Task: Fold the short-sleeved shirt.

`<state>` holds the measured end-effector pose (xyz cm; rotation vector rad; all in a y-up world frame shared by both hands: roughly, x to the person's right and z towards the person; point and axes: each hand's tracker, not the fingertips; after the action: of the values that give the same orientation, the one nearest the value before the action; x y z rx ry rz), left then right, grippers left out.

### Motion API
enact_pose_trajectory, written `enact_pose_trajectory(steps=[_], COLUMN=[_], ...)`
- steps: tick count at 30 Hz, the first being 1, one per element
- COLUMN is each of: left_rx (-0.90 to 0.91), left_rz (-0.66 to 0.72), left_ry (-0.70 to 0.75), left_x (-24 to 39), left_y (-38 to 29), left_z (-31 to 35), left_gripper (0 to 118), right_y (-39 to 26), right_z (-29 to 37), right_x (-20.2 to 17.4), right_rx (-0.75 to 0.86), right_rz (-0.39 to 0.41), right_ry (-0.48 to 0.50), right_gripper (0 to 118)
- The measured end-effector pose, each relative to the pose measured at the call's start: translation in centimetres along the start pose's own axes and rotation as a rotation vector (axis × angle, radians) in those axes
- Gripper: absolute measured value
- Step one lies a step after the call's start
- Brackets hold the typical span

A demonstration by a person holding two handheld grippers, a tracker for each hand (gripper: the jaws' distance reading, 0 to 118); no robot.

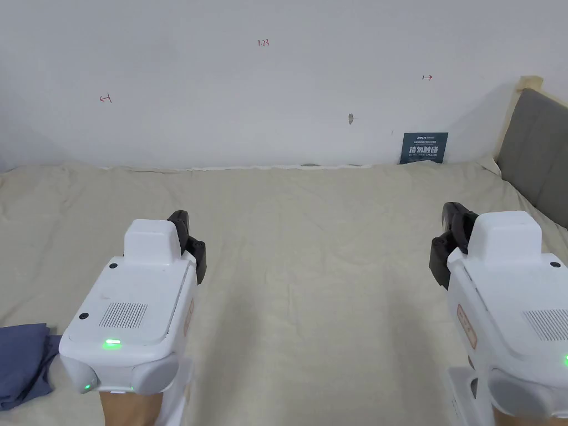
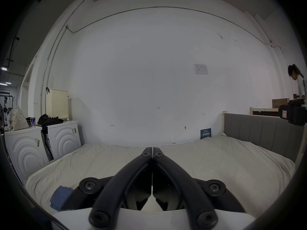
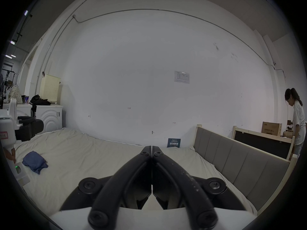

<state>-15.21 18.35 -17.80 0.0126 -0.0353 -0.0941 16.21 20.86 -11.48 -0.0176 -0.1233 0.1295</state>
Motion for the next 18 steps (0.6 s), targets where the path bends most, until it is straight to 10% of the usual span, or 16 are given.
enact_pose_trajectory(steps=[10, 12, 18], left_rx=[-0.007, -0.004, -0.021], left_rz=[0.006, 0.005, 0.106], left_ry=[-0.006, -0.007, -0.033], left_x=[-0.13, -0.12, -0.80], left_y=[-0.10, -0.07, 0.07], left_z=[-0.09, -0.09, -0.36], left_gripper=[0, 6, 114], right_y=[-0.14, -0.17, -0.25], right_z=[-0.06, -0.04, -0.12], right_x=[-0.02, -0.01, -0.11], right_rx=[-0.005, -0.004, -0.019], right_rz=[-0.002, -0.005, -0.032], right_ry=[-0.007, -0.011, 0.006], right_gripper=[3, 17, 118])
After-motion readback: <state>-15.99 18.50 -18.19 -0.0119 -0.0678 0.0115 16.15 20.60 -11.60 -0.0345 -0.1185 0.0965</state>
